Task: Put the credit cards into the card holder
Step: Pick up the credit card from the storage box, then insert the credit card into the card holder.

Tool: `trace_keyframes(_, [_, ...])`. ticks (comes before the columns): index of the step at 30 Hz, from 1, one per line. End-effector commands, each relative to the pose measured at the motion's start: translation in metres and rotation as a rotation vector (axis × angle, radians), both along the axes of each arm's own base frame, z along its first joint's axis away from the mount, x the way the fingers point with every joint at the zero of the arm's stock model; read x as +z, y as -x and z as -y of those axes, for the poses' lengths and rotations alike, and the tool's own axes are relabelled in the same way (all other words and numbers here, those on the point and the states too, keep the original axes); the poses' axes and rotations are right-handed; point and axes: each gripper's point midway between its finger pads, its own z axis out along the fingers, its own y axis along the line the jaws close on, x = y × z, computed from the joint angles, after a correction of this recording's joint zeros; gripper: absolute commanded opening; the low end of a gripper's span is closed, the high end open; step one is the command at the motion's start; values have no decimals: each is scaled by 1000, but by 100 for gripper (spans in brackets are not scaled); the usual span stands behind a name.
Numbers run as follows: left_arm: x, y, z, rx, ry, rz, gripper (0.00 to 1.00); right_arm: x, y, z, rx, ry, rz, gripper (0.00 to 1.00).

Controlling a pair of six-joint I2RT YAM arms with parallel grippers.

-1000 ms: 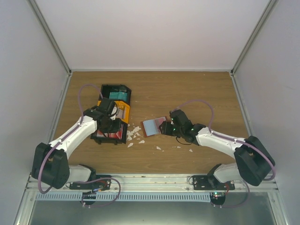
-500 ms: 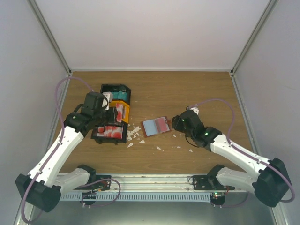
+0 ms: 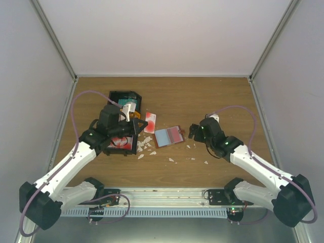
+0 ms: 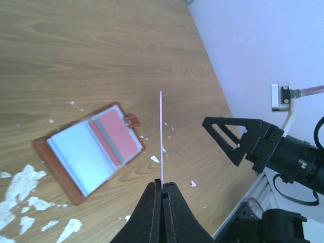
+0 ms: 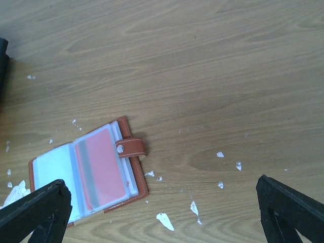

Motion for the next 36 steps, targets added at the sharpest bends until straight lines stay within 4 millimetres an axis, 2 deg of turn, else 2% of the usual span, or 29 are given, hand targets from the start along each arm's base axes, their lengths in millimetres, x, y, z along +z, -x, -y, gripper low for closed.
trace_keyframes(1, [6,-4,23,-33,103,29,0,-3,-2,-9,115,45,-7,100])
trace_keyframes(6, [-25,-7,35,0,115,-48,0,-19,-7,-31,244,25,-74,97])
trace_keyframes(12, [-58,-17,49,73,149,-104,0,-50,-19,-49,312,-7,-157,77])
trace_keyframes(16, [-85,-25,54,118,149,-160,0,-68,-26,-54,331,9,-191,67])
trace_keyframes(23, [-128,-37,58,195,185,-252,0,-95,-34,-58,348,36,-232,61])
trace_keyframes(27, [-139,-44,62,210,185,-257,0,-111,-29,-62,385,38,-277,54])
trace_keyframes(32, [-149,-49,59,239,144,-248,0,-135,-9,-60,387,29,-372,44])
trace_keyframes(36, [-160,-49,63,228,142,-276,0,-140,4,-72,404,-16,-404,35])
